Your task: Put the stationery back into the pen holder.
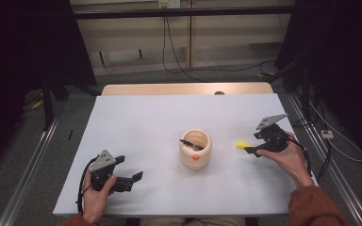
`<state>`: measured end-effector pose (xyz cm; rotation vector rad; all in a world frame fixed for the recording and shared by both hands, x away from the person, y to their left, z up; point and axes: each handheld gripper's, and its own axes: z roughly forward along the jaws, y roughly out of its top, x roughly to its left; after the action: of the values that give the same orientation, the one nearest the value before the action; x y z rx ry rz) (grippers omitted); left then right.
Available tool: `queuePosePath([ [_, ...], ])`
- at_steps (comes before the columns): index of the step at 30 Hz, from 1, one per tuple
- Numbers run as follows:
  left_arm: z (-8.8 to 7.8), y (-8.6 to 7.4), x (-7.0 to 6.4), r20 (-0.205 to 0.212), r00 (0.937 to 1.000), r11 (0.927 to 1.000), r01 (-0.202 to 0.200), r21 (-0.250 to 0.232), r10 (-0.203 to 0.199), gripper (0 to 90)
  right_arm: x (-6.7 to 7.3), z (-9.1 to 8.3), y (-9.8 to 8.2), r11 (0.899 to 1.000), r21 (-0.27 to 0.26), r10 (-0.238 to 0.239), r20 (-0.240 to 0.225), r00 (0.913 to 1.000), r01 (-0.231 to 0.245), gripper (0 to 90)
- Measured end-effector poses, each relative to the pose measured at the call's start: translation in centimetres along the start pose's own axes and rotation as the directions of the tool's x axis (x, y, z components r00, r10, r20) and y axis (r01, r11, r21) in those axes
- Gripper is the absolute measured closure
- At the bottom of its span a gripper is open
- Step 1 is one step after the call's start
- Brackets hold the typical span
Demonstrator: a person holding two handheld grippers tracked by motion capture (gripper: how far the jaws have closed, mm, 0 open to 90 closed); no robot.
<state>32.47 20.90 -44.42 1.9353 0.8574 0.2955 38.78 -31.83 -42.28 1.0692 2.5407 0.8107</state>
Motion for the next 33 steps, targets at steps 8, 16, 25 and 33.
queuePosePath([
  [8,0.0,0.0,0.1,0.000,1.0000,1.0000,0.005,-0.004,-0.005,4.9,-1.0,1.6,1.4,0.994,0.092,-0.057,-0.021,0.9982,0.059,40.5],
  [16,0.0,0.0,0.0,0.002,1.0000,1.0000,0.003,-0.002,-0.003,4.9,-0.9,2.6,1.4,0.985,0.148,-0.081,-0.051,0.9954,0.088,48.6],
  [25,0.0,0.0,0.1,0.004,1.0000,1.0000,0.001,-0.001,-0.001,4.9,-0.6,3.2,1.9,0.971,0.195,-0.128,-0.050,0.9905,0.135,58.5],
  [33,0.0,0.0,-0.1,0.005,1.0000,1.0000,0.002,-0.001,-0.002,4.9,-0.6,3.5,2.2,0.958,0.239,-0.141,-0.083,0.9865,0.157,63.8],
])
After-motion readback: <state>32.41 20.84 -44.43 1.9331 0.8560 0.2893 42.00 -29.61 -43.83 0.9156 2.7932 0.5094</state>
